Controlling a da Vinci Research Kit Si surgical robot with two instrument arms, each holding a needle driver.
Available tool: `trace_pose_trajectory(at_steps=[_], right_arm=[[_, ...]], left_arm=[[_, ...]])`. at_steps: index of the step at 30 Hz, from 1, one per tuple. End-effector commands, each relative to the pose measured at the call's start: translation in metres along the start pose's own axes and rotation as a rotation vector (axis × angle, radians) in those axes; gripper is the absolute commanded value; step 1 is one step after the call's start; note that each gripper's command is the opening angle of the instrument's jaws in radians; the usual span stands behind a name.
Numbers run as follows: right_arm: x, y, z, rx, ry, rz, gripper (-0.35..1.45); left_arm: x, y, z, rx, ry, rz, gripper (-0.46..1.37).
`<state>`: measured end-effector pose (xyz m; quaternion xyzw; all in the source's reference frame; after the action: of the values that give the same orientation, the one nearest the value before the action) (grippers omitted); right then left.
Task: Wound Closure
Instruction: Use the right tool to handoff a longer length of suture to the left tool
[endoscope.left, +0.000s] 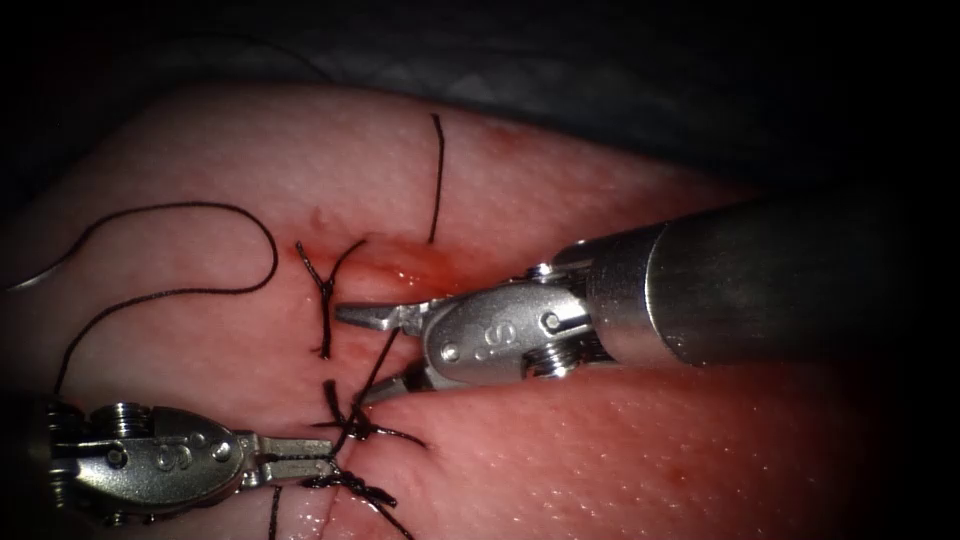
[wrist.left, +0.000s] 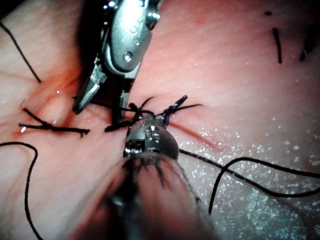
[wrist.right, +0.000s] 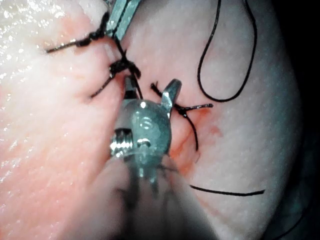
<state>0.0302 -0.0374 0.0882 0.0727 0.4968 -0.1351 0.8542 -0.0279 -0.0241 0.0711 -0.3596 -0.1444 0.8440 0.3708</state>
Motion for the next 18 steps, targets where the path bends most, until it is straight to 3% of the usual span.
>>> trace_pose_trajectory(at_steps=[1, 2, 4, 5, 6, 7, 9, 10, 13, 18], right_arm=[[-0.0002, 0.0002, -0.0001, 0.015, 0.005, -0.009, 0.54], [-0.0002, 0.0002, -0.0001, 0.013, 0.007, -0.009, 0.51], [-0.0002, 0.0002, -0.0005, 0.018, 0.011, -0.010, -0.28], [-0.0002, 0.0002, -0.0007, 0.019, 0.012, -0.009, -0.35], [-0.0002, 0.0002, -0.0009, 0.020, 0.012, -0.009, -0.35], [-0.0002, 0.0001, -0.0009, 0.023, 0.015, -0.009, -0.35], [-0.0001, 0.0001, -0.0010, 0.019, 0.019, -0.009, -0.35], [-0.0001, 0.0002, -0.0010, 0.011, 0.020, -0.008, -0.35], [0.0000, 0.0002, -0.0010, 0.006, 0.016, -0.008, -0.35], [0.0000, 0.0003, -0.0010, -0.025, -0.011, -0.010, -0.35]], left_arm=[[-0.0001, 0.0001, 0.0001, -0.001, -0.001, 0.005, -0.35], [-0.0001, 0.0002, 0.0001, -0.001, -0.001, 0.005, -0.35], [-0.0001, 0.0002, 0.0000, -0.001, -0.001, 0.005, -0.35], [-0.0001, 0.0002, 0.0000, -0.001, -0.001, 0.005, -0.35], [-0.0001, 0.0002, 0.0001, -0.001, -0.001, 0.005, -0.35], [0.0000, 0.0002, 0.0001, -0.001, 0.000, 0.005, -0.20], [0.0000, 0.0002, 0.0002, 0.000, 0.000, 0.004, 0.22], [0.0001, 0.0001, 0.0004, 0.001, 0.003, 0.003, 0.60], [0.0003, 0.0001, 0.0006, 0.003, 0.009, 0.001, 0.99], [0.0003, 0.0001, 0.0006, 0.003, 0.009, 0.001, 1.06]])
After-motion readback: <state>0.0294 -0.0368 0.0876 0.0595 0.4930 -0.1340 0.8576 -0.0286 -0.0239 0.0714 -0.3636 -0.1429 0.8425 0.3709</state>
